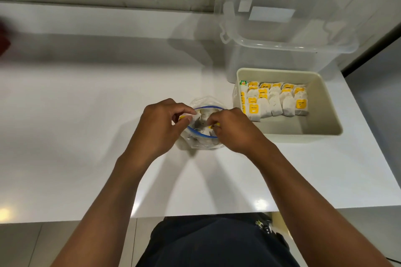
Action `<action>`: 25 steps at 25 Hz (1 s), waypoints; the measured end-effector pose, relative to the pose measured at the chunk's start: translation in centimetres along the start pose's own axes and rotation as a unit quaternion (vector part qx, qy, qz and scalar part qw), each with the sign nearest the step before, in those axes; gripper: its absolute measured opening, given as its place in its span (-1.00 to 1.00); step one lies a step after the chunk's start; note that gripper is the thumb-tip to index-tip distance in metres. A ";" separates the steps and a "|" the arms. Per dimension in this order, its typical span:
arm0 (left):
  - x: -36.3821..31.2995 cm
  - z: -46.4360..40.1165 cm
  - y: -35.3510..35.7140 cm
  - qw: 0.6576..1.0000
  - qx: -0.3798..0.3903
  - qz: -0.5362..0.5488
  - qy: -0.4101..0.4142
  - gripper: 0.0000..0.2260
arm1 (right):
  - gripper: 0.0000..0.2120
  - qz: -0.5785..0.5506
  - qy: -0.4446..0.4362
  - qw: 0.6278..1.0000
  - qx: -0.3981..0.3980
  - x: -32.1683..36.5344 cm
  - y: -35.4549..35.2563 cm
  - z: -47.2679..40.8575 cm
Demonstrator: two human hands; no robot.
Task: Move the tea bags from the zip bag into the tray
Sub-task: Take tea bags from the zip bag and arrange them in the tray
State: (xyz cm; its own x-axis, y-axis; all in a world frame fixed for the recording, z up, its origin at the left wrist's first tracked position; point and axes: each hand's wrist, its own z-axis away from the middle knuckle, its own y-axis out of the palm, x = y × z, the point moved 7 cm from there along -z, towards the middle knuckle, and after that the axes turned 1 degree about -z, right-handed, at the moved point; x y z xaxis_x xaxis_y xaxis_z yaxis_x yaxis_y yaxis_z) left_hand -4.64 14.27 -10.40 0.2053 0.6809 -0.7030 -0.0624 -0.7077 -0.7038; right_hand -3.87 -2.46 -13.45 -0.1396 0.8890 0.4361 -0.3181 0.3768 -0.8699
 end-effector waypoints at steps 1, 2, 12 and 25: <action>-0.1 0.0 0.3 0.999 0.013 -0.029 0.024 -0.84 | -0.69 0.018 0.003 1.000 0.012 0.2 0.6 -0.2; -0.2 -0.1 0.6 0.998 0.025 -0.050 0.038 -0.83 | -0.68 0.027 0.003 0.999 0.019 0.5 1.1 -0.4; 0.0 0.1 0.2 0.999 0.019 -0.039 -0.027 -0.82 | -0.93 -0.041 0.036 0.996 -0.074 0.3 -1.0 0.4; -0.9 0.2 -0.5 0.999 -0.026 -0.033 0.004 -0.90 | -0.97 -0.283 0.000 0.944 -0.171 -0.4 -4.0 3.9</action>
State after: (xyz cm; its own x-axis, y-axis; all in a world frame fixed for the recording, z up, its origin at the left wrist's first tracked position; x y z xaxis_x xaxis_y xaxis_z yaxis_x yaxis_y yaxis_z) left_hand -4.99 14.03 -9.44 0.2160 0.7255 -0.6534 0.0025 -0.6696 -0.7427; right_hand -6.23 -5.35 -9.30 -0.0382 0.5192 0.8538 -0.0202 0.8538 -0.5202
